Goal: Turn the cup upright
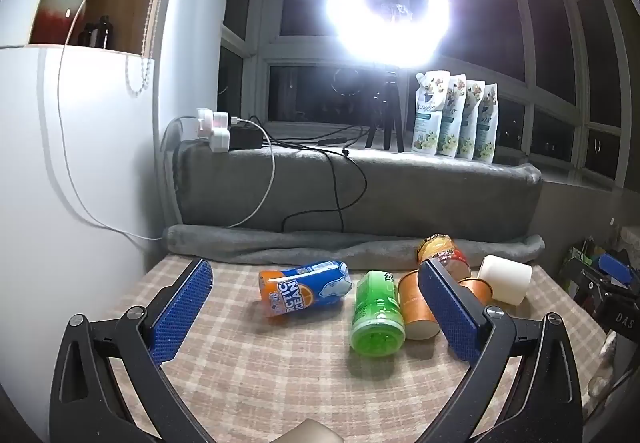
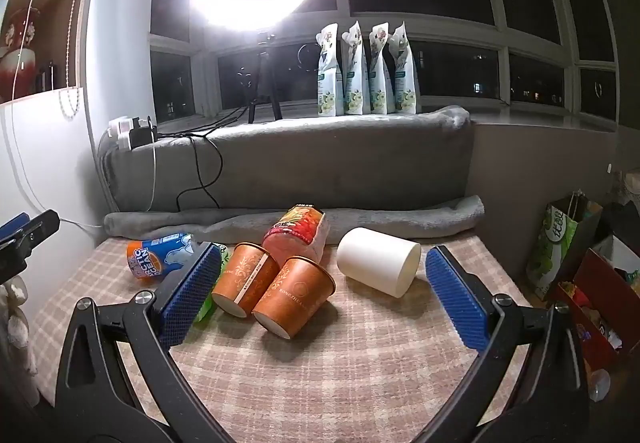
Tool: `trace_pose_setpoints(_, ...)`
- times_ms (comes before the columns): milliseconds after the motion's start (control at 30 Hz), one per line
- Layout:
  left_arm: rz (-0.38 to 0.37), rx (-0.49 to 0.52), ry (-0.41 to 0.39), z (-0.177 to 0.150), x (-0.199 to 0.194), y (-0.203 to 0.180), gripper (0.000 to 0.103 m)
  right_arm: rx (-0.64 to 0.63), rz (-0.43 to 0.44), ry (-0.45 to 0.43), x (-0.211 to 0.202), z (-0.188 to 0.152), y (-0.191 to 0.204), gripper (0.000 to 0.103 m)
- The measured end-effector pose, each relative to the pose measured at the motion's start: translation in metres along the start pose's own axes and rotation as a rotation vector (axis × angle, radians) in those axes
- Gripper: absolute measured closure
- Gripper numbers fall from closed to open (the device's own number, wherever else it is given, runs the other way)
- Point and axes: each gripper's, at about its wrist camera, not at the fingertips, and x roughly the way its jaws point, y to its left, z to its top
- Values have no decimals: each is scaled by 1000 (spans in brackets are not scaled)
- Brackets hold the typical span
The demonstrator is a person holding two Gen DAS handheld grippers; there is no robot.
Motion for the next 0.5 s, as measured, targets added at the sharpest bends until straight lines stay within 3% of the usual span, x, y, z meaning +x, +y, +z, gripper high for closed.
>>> trace_pose_setpoints(500,-1,-5,19,-4,3,0,1,16,-17,18,5,-1,-4,0)
